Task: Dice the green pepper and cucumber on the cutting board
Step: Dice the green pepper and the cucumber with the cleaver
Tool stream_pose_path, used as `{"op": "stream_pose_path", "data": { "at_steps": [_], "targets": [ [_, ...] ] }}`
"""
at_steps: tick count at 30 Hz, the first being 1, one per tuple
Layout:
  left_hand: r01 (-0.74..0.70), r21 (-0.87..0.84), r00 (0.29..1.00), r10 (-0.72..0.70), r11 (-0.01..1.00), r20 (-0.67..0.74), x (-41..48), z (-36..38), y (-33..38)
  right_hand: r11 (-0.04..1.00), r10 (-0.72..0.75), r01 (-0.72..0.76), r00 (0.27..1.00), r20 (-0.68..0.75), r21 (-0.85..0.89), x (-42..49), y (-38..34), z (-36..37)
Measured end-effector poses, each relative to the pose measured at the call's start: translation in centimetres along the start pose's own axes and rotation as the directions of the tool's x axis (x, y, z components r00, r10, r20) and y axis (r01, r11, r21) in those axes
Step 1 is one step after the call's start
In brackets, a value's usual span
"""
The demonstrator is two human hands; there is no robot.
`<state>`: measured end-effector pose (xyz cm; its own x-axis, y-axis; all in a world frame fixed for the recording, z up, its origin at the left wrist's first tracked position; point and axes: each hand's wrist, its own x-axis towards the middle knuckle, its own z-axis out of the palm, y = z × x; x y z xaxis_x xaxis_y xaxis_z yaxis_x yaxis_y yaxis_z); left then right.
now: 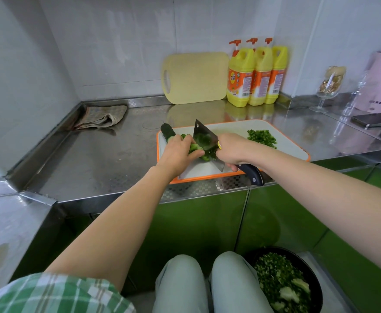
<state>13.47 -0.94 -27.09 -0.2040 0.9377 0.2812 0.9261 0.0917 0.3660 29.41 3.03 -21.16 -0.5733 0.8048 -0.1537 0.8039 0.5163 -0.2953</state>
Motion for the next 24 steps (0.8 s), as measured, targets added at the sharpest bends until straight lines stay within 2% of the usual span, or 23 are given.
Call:
{"op": "stream_pose_path", "data": {
  "at_steps": [5, 9, 12, 15, 18, 21, 24],
  "targets": [
    [-0.010, -0.042, 1.000, 0.010, 0.999, -0.002, 0.1, 0.1, -0.1, 0.995, 0.032, -0.026, 0.998, 0.060, -0.098, 0.7, -1.0, 0.4],
    [-0.104, -0.050, 0.994, 0.103, 0.993, -0.029, -0.4, 0.0, -0.8, 0.990, 0.058, -0.049, 0.996, 0.066, -0.132, 1.2, -1.6, 0.7],
    [-0.136, -0.024, 0.989, 0.134, 0.990, -0.068, -1.0, 0.1, -1.4, 0.996, 0.083, -0.081, 0.996, 0.044, -0.041, 1.5, -0.9, 1.1],
    [-0.083, 0.032, 0.987, 0.086, 0.996, -0.134, -1.5, 0.1, -1.7, 0.993, 0.108, -0.108, 0.994, 0.005, 0.054, 1.3, -0.4, 1.2],
    [-0.048, 0.058, 0.991, 0.055, 0.997, -0.125, -1.6, -0.4, -2.3, 0.993, 0.094, -0.092, 0.995, -0.025, 0.081, 1.4, -0.4, 1.2],
    [-0.047, 0.070, 0.996, 0.052, 0.996, -0.078, -1.7, -0.8, -2.5, 0.975, 0.055, -0.020, 0.986, -0.155, 0.222, 2.0, 0.1, 0.3],
    [-0.036, 0.143, 0.999, 0.039, 0.989, -0.019, -1.5, -1.0, -2.7, 0.912, 0.067, 0.058, 0.956, -0.286, 0.406, 2.4, 1.3, -1.4]
  ]
}}
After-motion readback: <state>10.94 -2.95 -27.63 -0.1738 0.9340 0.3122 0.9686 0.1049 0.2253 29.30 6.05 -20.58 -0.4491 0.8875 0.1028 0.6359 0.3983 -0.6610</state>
